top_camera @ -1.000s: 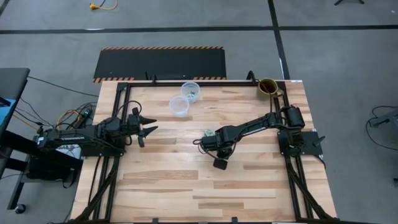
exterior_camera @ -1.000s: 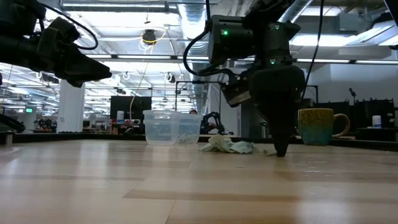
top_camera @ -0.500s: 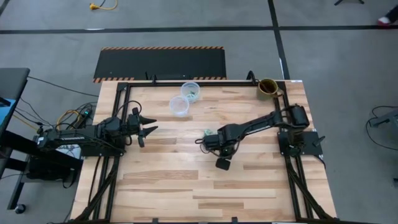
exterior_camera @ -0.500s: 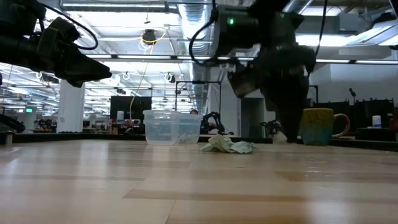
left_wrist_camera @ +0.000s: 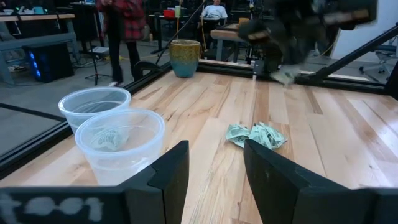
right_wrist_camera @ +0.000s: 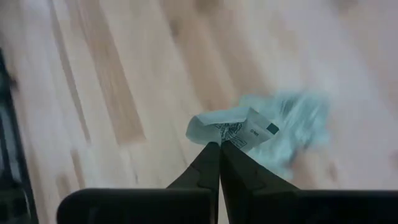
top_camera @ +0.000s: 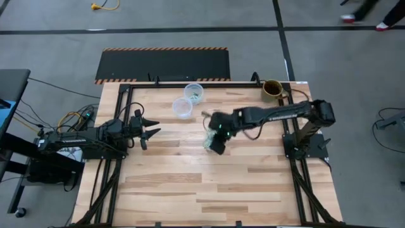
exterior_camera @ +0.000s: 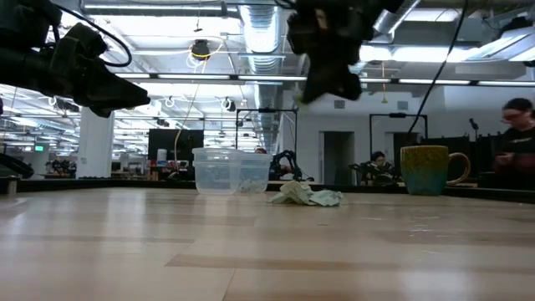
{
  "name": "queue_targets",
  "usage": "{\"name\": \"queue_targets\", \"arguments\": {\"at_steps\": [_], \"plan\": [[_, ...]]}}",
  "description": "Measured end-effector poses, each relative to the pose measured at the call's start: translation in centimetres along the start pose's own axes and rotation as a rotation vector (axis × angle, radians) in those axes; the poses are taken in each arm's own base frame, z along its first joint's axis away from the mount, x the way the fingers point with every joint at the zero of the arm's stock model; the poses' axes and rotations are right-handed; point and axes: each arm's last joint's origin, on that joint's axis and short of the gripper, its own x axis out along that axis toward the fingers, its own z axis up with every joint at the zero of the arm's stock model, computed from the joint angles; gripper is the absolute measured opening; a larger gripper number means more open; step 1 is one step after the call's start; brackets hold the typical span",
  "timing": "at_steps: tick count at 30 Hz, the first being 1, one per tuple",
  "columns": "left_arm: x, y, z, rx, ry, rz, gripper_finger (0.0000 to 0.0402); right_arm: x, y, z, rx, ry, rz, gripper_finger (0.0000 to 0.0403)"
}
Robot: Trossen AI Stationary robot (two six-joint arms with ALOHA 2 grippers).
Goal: Pick and place items into bin
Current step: Put the stevia packet into the top bin
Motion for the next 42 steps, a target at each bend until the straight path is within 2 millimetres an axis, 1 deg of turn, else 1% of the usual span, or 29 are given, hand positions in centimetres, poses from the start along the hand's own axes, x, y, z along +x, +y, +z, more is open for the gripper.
{"name": "queue_targets", "arguments": {"at_steps": [3, 5, 9, 14, 16, 22, 27, 29, 32, 35, 38, 42], "plan": [[0.0, 0.0, 0.0, 0.000, 0.000, 0.000, 0.0143, -1.3, -1.4, 1.8, 0.010, -0.137, 0.010, 0.0000], [0.0, 0.0, 0.0, 0.000, 0.000, 0.000, 0.0143, -1.8, -2.4, 3.0, -0.005, -0.227, 0.016, 0.0000], [0.0, 0.0, 0.0, 0.000, 0.000, 0.000, 0.0143, -2.7, -5.2, 5.4, 0.003, -0.387, 0.024, 0.0000], [0.0, 0.0, 0.0, 0.000, 0.000, 0.000, 0.0143, -2.4, -9.0, 7.8, 0.029, -0.528, 0.078, 0.0000], [0.0, 0.0, 0.0, 0.000, 0.000, 0.000, 0.0143, -2.2, -10.6, 8.4, 0.035, -0.555, 0.109, 0.0000], [0.0, 0.0, 0.0, 0.000, 0.000, 0.000, 0.0143, -0.9, -15.3, 10.1, 0.084, -0.551, 0.135, 0.0000], [0.0, 0.0, 0.0, 0.000, 0.000, 0.000, 0.0143, -0.1, -18.1, 12.3, 0.092, -0.562, 0.179, 0.0000], [0.0, 0.0, 0.0, 0.000, 0.000, 0.000, 0.0143, 0.4, -18.7, 13.1, 0.089, -0.557, 0.204, 0.0000], [0.0, 0.0, 0.0, 0.000, 0.000, 0.000, 0.0143, 0.6, -19.7, 14.4, 0.081, -0.567, 0.240, 0.0000], [0.0, 0.0, 0.0, 0.000, 0.000, 0.000, 0.0143, 0.9, -20.5, 15.2, 0.094, -0.548, 0.248, 0.0000], [0.0, 0.0, 0.0, 0.000, 0.000, 0.000, 0.0143, 1.4, -21.2, 15.3, 0.100, -0.495, 0.224, 0.0000], [0.0, 0.0, 0.0, 0.000, 0.000, 0.000, 0.0143, 1.7, -21.4, 14.9, 0.087, -0.431, 0.202, 0.0000]]}}
